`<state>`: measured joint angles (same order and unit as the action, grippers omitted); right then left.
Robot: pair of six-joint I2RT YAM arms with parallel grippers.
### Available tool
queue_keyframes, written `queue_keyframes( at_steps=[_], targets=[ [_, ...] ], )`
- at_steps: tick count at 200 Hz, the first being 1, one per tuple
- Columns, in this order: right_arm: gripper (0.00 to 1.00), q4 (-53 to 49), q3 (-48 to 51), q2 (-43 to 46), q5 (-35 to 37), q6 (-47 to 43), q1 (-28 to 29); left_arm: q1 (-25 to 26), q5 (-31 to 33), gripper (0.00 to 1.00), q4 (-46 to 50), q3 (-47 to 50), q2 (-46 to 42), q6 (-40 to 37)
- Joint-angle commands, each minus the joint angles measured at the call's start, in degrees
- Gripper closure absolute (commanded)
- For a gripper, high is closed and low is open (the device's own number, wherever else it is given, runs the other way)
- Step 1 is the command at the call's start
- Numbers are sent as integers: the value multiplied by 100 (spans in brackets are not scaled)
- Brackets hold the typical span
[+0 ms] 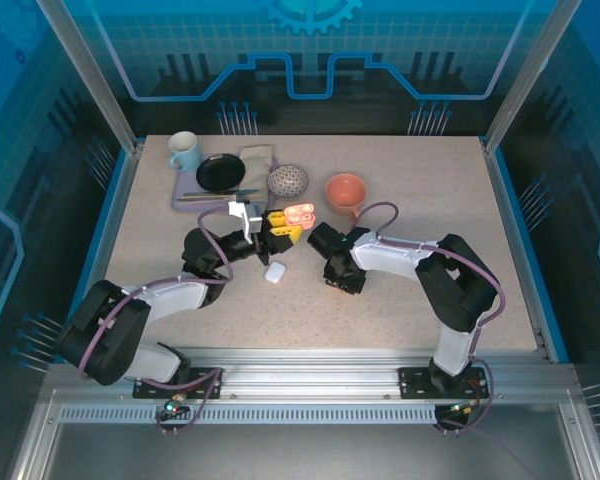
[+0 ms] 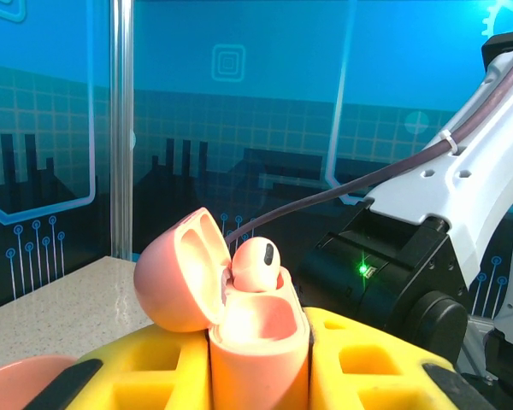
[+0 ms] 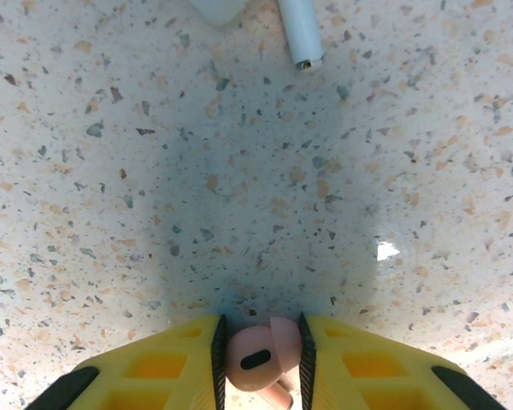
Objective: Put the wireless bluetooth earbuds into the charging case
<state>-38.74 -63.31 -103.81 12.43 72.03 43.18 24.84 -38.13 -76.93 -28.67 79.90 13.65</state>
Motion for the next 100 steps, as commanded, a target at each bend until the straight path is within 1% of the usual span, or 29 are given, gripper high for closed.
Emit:
queue_keyframes(
  at_steps=[1,58,68,87,100],
  targets=[
    [73,146,78,-43,-63,31,-3,-42,-4,100,-269,-122,61,68],
    [74,212,213,206,16,-106,-55,-42,-28,100,-168,-157,32,68],
    [72,184,189,196,-3,-151,-81,-45,-32,100,-165,-157,26,68],
    [62,130,168,190,47,-222,-91,-49,-32,100,-158,-158,26,68],
    [61,108,174,188,74,-264,-116,-43,-28,100,-159,-166,26,68]
  ],
)
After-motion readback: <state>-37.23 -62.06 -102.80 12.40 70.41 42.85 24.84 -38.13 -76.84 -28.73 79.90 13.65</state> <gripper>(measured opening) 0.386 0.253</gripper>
